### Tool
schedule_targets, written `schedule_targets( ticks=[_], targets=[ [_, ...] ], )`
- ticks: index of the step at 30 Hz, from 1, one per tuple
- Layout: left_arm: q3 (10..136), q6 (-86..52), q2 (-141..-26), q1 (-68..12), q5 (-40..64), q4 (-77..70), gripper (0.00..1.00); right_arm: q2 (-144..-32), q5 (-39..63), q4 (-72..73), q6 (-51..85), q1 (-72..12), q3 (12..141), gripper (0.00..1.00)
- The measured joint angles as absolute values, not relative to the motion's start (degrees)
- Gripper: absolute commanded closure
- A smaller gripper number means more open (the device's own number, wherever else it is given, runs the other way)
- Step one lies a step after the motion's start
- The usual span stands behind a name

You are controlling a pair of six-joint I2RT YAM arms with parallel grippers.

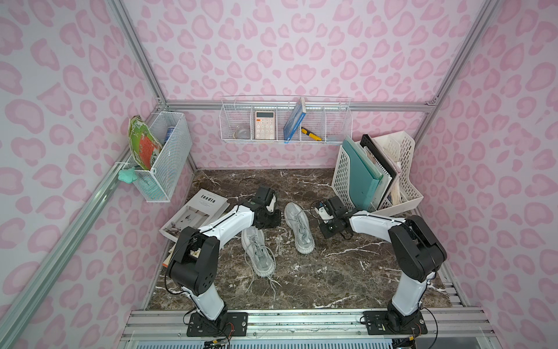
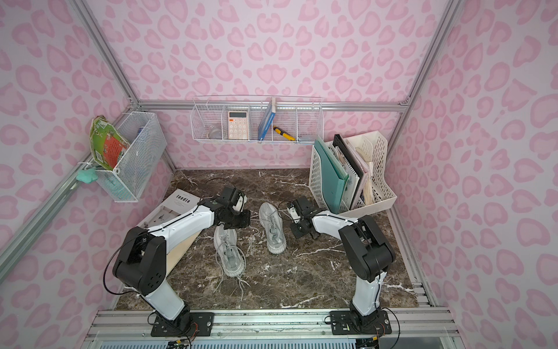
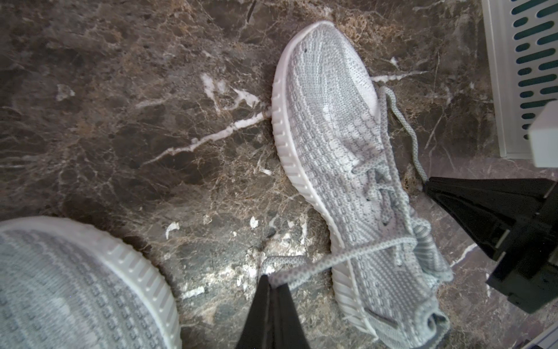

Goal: Tie the shoes
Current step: Cross the shoelace with the shoelace.

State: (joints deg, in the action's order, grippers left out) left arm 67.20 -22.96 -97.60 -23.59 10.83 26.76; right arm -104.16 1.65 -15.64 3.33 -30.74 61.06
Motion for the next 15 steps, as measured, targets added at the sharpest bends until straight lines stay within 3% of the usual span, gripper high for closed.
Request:
schedule_targets(
  ticks=[7, 15],
  targets=[
    [63.7, -23.0, -96.7, -23.6, 11.3, 25.6, 1.00, -98.8, 8.2, -9.0, 6.4, -26.6, 64.1, 1.00],
    [60.1, -23.9, -96.6, -23.9, 12.6, 22.1, 1.00, -103.7, 20.4, -3.2, 9.9, -28.9, 74.4, 1.00]
  ],
)
